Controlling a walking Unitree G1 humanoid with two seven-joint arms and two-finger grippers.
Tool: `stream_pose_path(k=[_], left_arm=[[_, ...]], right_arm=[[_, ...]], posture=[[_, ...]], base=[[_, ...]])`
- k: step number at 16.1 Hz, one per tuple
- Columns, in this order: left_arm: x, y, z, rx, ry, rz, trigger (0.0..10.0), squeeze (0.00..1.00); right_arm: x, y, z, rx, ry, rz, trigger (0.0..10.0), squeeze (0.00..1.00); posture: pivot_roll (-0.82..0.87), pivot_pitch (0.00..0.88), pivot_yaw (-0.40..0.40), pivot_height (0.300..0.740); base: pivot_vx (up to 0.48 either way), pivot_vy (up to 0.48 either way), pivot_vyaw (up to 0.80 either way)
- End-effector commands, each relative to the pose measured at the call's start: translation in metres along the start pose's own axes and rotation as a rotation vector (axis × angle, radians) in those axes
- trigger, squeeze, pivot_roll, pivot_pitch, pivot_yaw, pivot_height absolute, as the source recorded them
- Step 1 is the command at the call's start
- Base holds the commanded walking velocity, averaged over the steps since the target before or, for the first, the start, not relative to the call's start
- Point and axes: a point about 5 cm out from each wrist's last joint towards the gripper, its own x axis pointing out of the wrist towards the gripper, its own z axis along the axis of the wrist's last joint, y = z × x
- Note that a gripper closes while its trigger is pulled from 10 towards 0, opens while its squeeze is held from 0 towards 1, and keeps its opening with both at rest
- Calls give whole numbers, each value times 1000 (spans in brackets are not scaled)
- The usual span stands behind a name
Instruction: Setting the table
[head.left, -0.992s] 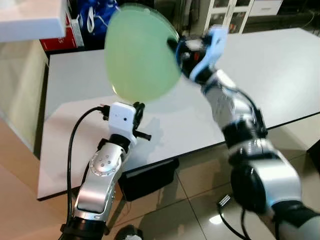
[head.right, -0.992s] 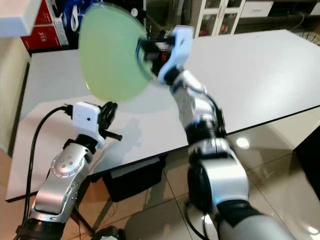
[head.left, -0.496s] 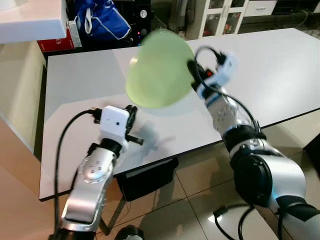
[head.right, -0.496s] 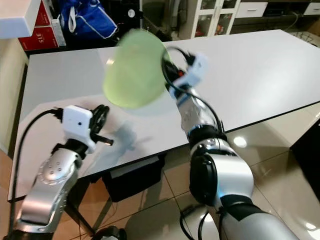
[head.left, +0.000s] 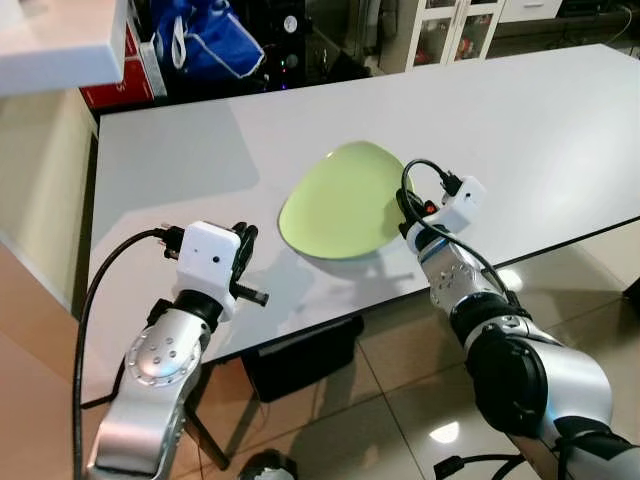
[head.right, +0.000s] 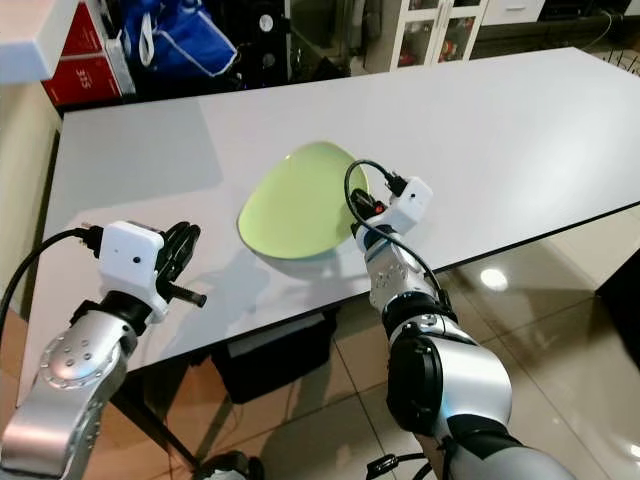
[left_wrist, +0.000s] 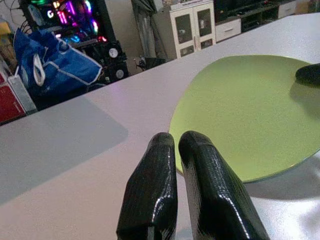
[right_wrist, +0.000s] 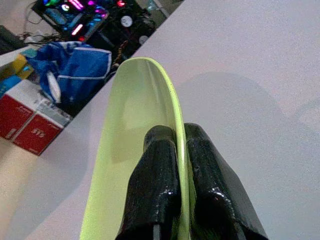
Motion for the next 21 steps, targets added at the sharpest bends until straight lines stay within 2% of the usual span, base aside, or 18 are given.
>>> stream_pose_path(k=[1, 3, 5, 6, 8, 10, 12, 17, 21], left_arm=[[-3, 4, 2, 8, 7, 2, 10000, 0], [-3, 3, 4, 8, 11, -3, 10000, 0], [-3, 4, 5, 11, 15, -10, 10000, 0], [-4, 5, 5, 13, 16, -10, 10000, 0], [-6, 9, 8, 25, 16, -7, 10000, 0], [-7, 11, 9, 32, 16, -4, 10000, 0], [-8, 11, 9, 34, 21, 0, 10000, 0], [-4, 9, 6, 30, 46, -22, 10000, 0], [-2, 5, 6, 4, 50, -36, 10000, 0]], right_arm=[[-7, -16, -15, -57, 55, -67, 10000, 0], [-14, -30, -26, -105, 100, -127, 10000, 0], [-24, -48, -37, -210, 163, -200, 10000, 0], [-26, -52, -40, -220, 178, -214, 10000, 0], [-35, -67, -48, -306, 235, -284, 10000, 0], [-41, -77, -53, -352, 268, -328, 10000, 0], [-44, -79, -55, -367, 276, -340, 10000, 0], [-41, -75, -53, -390, 265, -320, 10000, 0], [-40, -75, -51, -399, 256, -316, 10000, 0]], posture=[[283, 0, 50, 740], [278, 0, 50, 740], [281, 0, 55, 740], [290, 0, 59, 740], [310, 0, 62, 740], [319, 0, 60, 740], [312, 0, 58, 740], [279, 0, 72, 740], [269, 0, 72, 740]], base=[[0, 0, 0], [0, 0, 0], [0, 0, 0], [0, 0, 0], [0, 0, 0], [0, 0, 0], [0, 0, 0], [0, 0, 0], [418, 0, 0]])
